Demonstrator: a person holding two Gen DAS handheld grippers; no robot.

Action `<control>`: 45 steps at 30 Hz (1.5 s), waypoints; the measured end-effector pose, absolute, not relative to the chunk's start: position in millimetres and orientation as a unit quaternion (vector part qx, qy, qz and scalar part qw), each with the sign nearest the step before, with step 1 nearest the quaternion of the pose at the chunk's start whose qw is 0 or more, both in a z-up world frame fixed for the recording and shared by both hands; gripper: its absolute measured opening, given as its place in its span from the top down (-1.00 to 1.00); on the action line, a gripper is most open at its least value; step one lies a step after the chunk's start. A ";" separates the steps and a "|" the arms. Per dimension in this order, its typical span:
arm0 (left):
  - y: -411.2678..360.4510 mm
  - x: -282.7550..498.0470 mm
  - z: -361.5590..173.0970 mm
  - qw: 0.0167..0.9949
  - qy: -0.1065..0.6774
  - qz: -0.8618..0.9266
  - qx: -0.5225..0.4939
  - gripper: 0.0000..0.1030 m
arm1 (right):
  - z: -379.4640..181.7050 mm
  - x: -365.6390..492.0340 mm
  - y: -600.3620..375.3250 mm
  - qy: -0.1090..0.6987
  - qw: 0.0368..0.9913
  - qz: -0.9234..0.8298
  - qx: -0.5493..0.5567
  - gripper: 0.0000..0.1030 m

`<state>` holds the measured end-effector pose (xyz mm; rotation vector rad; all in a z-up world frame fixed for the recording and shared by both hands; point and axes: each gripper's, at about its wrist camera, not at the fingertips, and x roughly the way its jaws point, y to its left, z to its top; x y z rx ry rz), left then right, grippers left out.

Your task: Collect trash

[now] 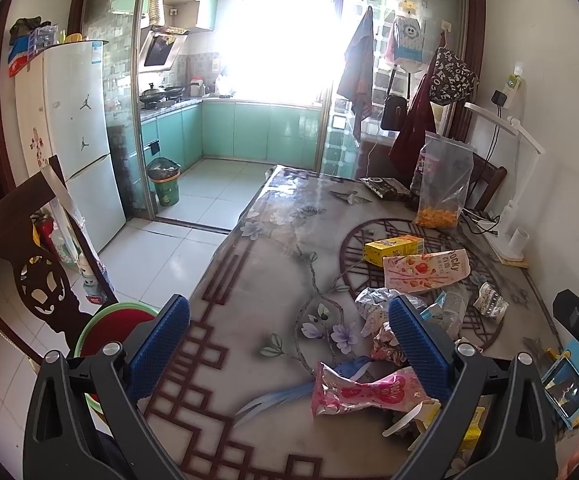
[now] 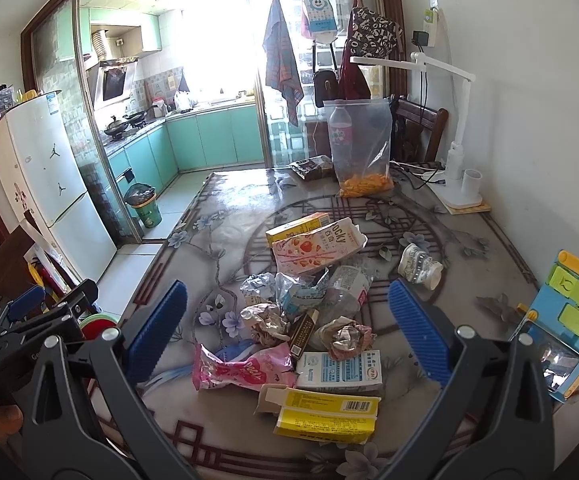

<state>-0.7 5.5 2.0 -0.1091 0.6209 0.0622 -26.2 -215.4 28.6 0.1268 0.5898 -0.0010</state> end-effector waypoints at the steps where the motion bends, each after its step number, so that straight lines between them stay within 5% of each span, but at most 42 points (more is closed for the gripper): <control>1: 6.0 -2.0 2.7 0.951 0.304 0.030 -0.054 -0.85 | 29.0 -26.5 -215.1 0.292 0.954 -0.001 0.063 -0.93; 45: 11.4 -2.9 -1.7 0.950 0.304 0.035 -0.055 -0.85 | 25.6 -21.7 -212.2 0.305 0.950 -0.003 0.061 -0.93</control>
